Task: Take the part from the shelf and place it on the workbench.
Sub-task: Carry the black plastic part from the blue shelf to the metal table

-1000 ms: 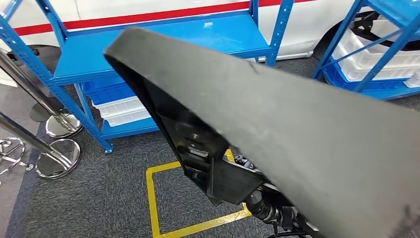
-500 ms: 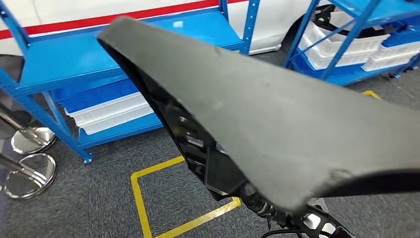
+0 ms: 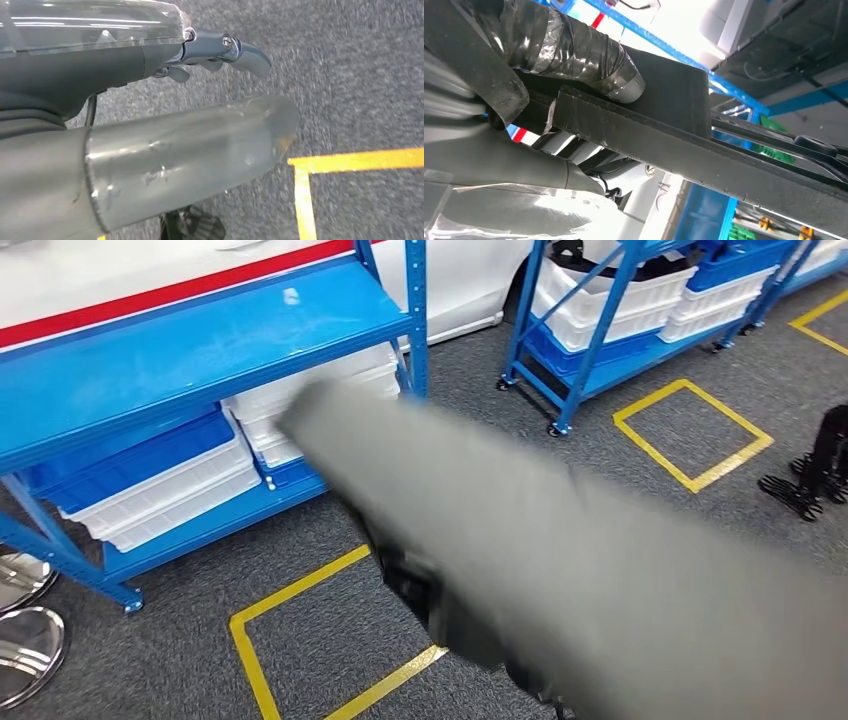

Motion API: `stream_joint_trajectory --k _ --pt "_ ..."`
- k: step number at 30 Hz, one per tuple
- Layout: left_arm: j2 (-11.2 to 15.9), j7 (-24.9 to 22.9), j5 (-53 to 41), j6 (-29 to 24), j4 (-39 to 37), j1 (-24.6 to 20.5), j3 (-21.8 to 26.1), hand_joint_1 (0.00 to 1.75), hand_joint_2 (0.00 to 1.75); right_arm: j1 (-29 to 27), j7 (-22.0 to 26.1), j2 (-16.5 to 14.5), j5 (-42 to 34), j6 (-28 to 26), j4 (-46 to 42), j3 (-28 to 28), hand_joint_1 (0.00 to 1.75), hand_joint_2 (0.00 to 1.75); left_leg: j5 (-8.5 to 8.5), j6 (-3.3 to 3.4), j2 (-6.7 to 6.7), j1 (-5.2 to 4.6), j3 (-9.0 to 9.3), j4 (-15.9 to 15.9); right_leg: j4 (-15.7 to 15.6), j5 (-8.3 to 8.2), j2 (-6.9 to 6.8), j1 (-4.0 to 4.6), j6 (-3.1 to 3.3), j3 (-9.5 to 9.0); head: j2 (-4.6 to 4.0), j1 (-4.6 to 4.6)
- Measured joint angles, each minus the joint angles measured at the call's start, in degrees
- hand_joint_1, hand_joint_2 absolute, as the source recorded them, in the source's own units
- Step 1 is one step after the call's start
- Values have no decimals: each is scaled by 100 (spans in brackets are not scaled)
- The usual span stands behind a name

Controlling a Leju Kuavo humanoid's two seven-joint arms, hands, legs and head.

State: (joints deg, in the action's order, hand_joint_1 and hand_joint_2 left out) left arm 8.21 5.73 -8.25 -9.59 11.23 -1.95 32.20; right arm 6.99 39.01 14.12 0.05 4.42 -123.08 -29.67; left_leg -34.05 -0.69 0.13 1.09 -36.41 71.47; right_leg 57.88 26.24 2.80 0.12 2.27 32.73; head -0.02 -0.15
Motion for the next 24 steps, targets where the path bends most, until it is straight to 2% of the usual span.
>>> stream_joint_trajectory --k 1,2,3,4,5,6,7,8,9,10,11,12,13,14,15,16,18,19,20,22,23,24 --pt "4 15 5 26 0 6 30 0 0 -87 43 28 10 82 -49 32 175 175 247 32 -74 -2 150 -371 7 1 79 4 0 -6 0 0" --pt "15 29 6 56 0 11 61 0 0 -134 62 43 19 169 -84 60 175 175 454 77 -235 -2 312 -773 17 3 159 10 -6 -4 0 1" --pt "24 39 2 85 0 14 90 0 0 -155 72 46 29 254 -106 79 175 175 586 108 -383 -1 450 -1123 30 0 243 6 -21 10 0 1" --pt "32 45 -4 106 0 11 115 0 0 -161 82 47 34 327 -117 90 175 175 637 128 -500 -8 531 -1331 37 -9 317 -10 -49 34 0 2" --pt "39 47 -11 123 1 4 135 0 0 -160 88 46 35 387 -120 93 175 175 629 142 -549 -18 566 -1421 38 -25 395 -29 -89 61 0 1" --pt "38 52 -17 135 2 -10 146 0 0 -155 91 46 34 431 -121 93 175 175 633 148 -491 -27 590 -1470 27 -49 476 -50 -137 88 0 -1" --pt "38 56 -24 148 3 -30 152 0 0 -152 94 46 32 457 -122 93 175 175 660 168 -416 -23 609 -1498 33 -58 467 -59 -177 104 0 -1" --pt "33 62 -28 162 4 -43 156 0 0 -140 97 46 30 476 -125 93 175 175 687 195 -344 -12 629 -1535 89 -21 365 -50 -209 137 0 0" --pt "27 67 -34 173 4 -46 161 0 0 -122 100 46 28 485 -127 93 175 175 712 219 -263 2 645 -1571 241 79 207 -38 -234 211 0 1" --pt "19 70 -38 180 4 -37 166 0 0 -109 102 46 27 486 -129 94 175 175 724 235 -177 12 655 -1591 517 245 12 -33 -253 339 0 2" --pt "12 73 -45 183 4 -19 171 0 0 -96 102 46 20 486 -131 94 175 175 722 244 -96 6 657 -1594 875 438 -125 -36 -277 516 0 4" --pt "8 76 -59 183 4 -3 174 0 0 -93 102 46 2 487 -130 95 175 175 719 246 -4 2 656 -1593 1243 600 -187 -55 -303 699 0 3" --pt "5 81 -79 183 4 4 176 0 0 -101 102 46 -34 492 -130 97 175 175 715 245 84 0 655 -1592 1502 679 -219 -76 -326 826 0 3" --pt "3 86 -106 183 4 3 177 0 0 -113 102 46 -85 497 -131 104 175 175 709 240 166 0 657 -1590 1565 650 -241 -96 -346 851 0 4" --pt "-3 90 -134 184 4 -3 177 0 0 -132 103 46 -143 504 -134 114 175 175 701 230 241 2 665 -1589 1391 520 -272 -115 -358 748 0 3" --pt "-10 90 -163 184 4 -7 177 0 0 -159 103 45 -198 515 -142 128 175 175 689 215 308 4 680 -1588 1024 332 -331 -128 -364 534 0 4" --pt "-25 84 -206 185 4 -7 177 0 0 -221 104 40 -268 548 -176 153 175 175 655 163 418 -10 725 -1580 254 79 -549 -121 -327 102 0 3" --pt "-30 79 -223 184 4 -7 177 0 0 -250 104 34 -287 565 -197 162 175 175 640 125 463 -20 744 -1575 49 34 -613 -102 -292 -10 0 2" --pt "-33 71 -238 183 4 -9 177 0 0 -279 105 28 -300 581 -214 167 175 175 628 83 510 -27 760 -1573 -13 40 -634 -77 -251 -33 0 2" --pt "-46 51 -273 181 4 -23 176 0 0 -338 100 17 -330 622 -246 171 175 175 612 1 585 -16 779 -1563 -9 15 -510 -65 -170 -7 0 0" --pt "-55 42 -294 183 4 -30 176 0 0 -368 92 10 -354 656 -259 172 175 175 565 -27 542 -2 763 -1506 -25 -2 -457 -73 -128 -3 0 0" --pt "-64 38 -317 187 4 -34 175 0 0 -390 76 -2 -380 695 -269 172 175 175 456 -43 443 10 703 -1353 -46 -22 -403 -84 -87 -1 0 -2"
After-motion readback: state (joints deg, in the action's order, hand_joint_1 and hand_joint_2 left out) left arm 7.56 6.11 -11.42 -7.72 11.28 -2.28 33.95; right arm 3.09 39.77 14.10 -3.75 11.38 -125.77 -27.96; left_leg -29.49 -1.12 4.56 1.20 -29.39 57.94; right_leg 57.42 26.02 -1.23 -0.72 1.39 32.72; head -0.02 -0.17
